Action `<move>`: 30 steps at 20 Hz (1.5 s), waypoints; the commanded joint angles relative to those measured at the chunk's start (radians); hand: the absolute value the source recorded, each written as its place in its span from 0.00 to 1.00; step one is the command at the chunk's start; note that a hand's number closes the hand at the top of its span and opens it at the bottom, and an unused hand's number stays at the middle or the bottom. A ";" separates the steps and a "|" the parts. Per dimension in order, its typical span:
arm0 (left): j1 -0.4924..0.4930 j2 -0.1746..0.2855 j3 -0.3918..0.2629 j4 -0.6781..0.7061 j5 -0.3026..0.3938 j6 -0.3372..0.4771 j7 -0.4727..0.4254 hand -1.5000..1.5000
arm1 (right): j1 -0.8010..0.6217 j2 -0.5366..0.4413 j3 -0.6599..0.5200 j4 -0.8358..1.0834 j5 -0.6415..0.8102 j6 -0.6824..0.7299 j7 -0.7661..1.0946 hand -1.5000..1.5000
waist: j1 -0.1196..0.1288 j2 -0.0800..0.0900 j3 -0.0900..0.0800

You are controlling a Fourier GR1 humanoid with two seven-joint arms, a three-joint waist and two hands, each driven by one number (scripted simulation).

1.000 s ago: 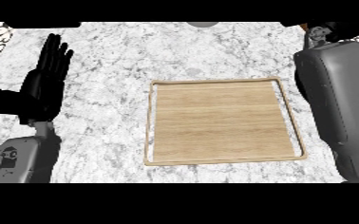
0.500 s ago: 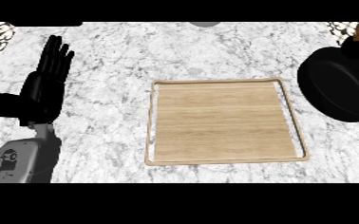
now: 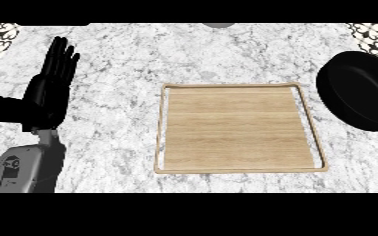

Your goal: Pick the croissant from the tray and place it in the pot

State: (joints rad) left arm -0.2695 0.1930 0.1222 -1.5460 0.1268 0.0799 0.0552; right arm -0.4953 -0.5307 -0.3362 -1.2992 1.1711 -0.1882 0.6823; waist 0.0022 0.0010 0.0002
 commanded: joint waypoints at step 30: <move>0.005 0.007 0.027 -0.003 0.011 -0.026 -0.001 0.50 | 0.032 0.047 -0.377 0.036 -0.698 -0.194 -0.441 0.00 | -0.012 -0.004 0.000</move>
State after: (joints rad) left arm -0.2658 0.1802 0.1275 -1.5464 0.1181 0.0749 0.0473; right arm -0.5298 -0.4681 -0.6723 -1.1638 0.5395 -0.3841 0.2572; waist -0.0059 -0.0027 0.0001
